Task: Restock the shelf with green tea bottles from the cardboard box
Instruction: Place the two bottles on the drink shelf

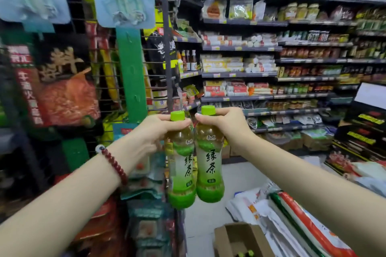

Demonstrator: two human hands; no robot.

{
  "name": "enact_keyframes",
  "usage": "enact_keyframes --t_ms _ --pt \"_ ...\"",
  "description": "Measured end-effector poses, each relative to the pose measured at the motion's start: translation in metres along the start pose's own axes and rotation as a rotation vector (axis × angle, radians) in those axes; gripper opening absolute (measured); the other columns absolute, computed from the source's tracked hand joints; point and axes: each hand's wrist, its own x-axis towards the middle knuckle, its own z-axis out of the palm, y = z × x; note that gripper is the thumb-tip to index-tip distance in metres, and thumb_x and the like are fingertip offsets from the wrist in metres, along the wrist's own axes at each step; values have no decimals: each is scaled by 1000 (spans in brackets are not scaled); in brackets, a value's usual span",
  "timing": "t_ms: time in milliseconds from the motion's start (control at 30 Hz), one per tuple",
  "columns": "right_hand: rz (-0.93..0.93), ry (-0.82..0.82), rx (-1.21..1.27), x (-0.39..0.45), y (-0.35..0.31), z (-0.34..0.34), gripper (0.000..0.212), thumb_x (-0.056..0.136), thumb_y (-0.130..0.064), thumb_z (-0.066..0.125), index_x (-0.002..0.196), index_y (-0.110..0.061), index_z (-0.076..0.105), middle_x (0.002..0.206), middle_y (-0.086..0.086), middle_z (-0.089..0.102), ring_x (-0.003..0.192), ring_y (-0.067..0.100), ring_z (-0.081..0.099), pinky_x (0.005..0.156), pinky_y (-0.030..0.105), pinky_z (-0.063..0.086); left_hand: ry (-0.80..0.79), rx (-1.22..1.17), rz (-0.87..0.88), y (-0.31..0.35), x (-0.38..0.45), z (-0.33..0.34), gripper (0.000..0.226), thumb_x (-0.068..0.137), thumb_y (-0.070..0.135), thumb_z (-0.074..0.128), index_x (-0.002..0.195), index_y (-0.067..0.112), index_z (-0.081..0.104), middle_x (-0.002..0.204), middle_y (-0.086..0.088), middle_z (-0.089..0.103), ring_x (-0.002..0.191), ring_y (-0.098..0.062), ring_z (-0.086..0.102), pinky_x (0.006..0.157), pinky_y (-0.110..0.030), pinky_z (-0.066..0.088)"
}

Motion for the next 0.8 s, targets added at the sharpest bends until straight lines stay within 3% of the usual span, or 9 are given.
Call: enact_keyframes --t_ms 67,133,233,367,500,600,700,800 --pt "10 16 22 -9 -11 29 28 63 -27 87 83 -8 79 80 8 78 79 22 75 80 39 60 -23 26 10 6 -13 -29 11 67 16 81 76 13 75 81 -7 75 69 -20 69 61 -31 59" --pt "15 21 42 -16 -22 57 28 65 -26 87 83 -6 78 82 11 78 78 25 75 78 41 61 -42 41 17 12 -24 -57 25 59 18 83 82 11 76 86 -10 74 78 -24 68 73 -36 59" --pt "-5 31 55 -20 -37 94 28 66 -25 87 85 -7 78 82 10 78 75 21 74 68 30 60 -23 52 53 20 -40 -93 20 67 14 79 86 11 74 86 -8 73 83 -22 66 81 -36 55" --pt "-44 2 61 -18 -53 140 30 64 -28 87 85 -9 79 83 6 78 78 19 74 77 34 58 23 77 81 32 -57 -137 13 74 13 76 87 13 73 83 -3 73 77 -17 67 69 -29 55" --pt "-75 -70 78 -9 -66 181 41 55 -37 89 84 -10 79 84 6 78 85 23 75 88 42 58 80 72 57 42 -76 -178 23 72 16 77 95 12 74 96 -9 75 91 -25 70 86 -43 55" --pt "-89 -121 76 -2 -78 213 53 41 -47 87 81 -11 79 81 5 78 85 26 74 89 48 57 156 46 87 45 -91 -207 31 62 19 80 91 11 74 91 -8 76 87 -24 71 83 -41 55" --pt "-130 -170 80 -2 -90 245 38 52 -42 88 76 -14 79 78 2 78 81 22 75 86 44 58 213 11 110 48 -107 -235 35 54 20 81 87 10 75 94 -12 76 89 -27 72 83 -41 55" --pt "-159 -238 102 -6 -101 277 18 64 -29 87 73 -16 79 76 1 78 74 18 75 77 36 60 295 -28 148 50 -120 -266 36 54 18 81 88 8 75 89 -14 76 79 -26 73 71 -36 59"
